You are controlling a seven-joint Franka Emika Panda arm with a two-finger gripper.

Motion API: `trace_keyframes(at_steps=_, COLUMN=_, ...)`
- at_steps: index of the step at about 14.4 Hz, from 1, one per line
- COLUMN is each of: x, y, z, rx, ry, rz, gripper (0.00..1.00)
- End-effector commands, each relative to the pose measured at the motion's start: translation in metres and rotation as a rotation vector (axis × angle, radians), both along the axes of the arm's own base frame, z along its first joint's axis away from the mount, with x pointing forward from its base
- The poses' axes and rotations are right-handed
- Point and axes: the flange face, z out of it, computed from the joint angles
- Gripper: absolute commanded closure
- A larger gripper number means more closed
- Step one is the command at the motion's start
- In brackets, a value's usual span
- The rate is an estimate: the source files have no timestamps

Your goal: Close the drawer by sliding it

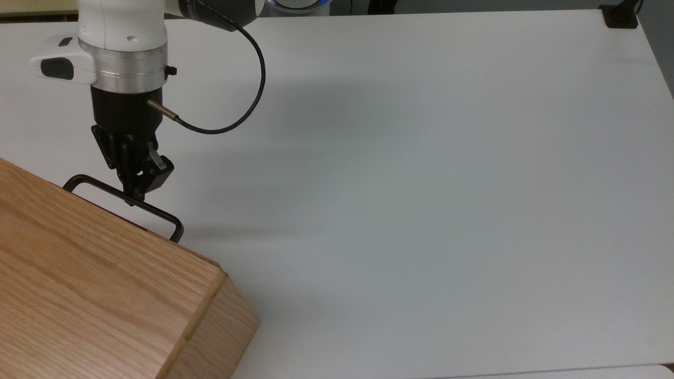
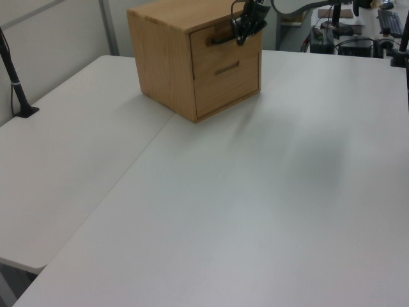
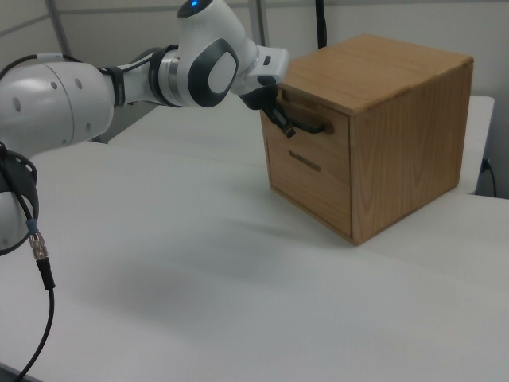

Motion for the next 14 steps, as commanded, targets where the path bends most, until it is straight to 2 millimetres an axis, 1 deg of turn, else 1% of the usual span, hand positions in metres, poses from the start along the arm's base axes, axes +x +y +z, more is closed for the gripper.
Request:
trace_keyframes(at_steps=1, x=-0.002, y=-0.007, z=0.017, rx=-0.042, ry=-0.032, rz=-0.004, gripper=0.93)
trace_keyframes(at_steps=2, x=-0.01, y=-0.005, z=0.032, rx=-0.05, ry=-0.04, rz=0.007, gripper=0.93)
trace_keyframes(at_steps=4, x=-0.033, y=0.005, z=0.041, rx=-0.046, ry=0.077, rz=0.034, gripper=0.93)
trace_keyframes(at_steps=5, x=-0.049, y=0.017, z=0.048, rx=-0.041, ry=0.178, rz=0.08, gripper=0.93)
trace_keyframes(at_steps=6, x=-0.058, y=0.03, z=0.05, rx=-0.041, ry=0.243, rz=0.131, gripper=0.93)
trace_keyframes(at_steps=7, x=-0.072, y=0.045, z=0.057, rx=-0.032, ry=0.318, rz=0.181, gripper=0.95)
trace_keyframes(at_steps=8, x=-0.082, y=0.052, z=0.061, rx=-0.024, ry=0.364, rz=0.189, gripper=0.95)
trace_keyframes(at_steps=9, x=-0.094, y=0.064, z=0.065, rx=-0.01, ry=0.423, rz=0.2, gripper=0.95)
trace_keyframes(at_steps=11, x=-0.113, y=0.079, z=0.068, rx=0.042, ry=0.443, rz=0.228, gripper=0.92)
trace_keyframes(at_steps=12, x=-0.125, y=0.083, z=0.07, rx=0.05, ry=0.449, rz=0.254, gripper=0.82)
trace_keyframes(at_steps=13, x=-0.136, y=0.087, z=0.073, rx=0.044, ry=0.453, rz=0.28, gripper=0.67)
trace_keyframes(at_steps=14, x=-0.148, y=0.094, z=0.077, rx=0.066, ry=0.453, rz=0.298, gripper=0.13)
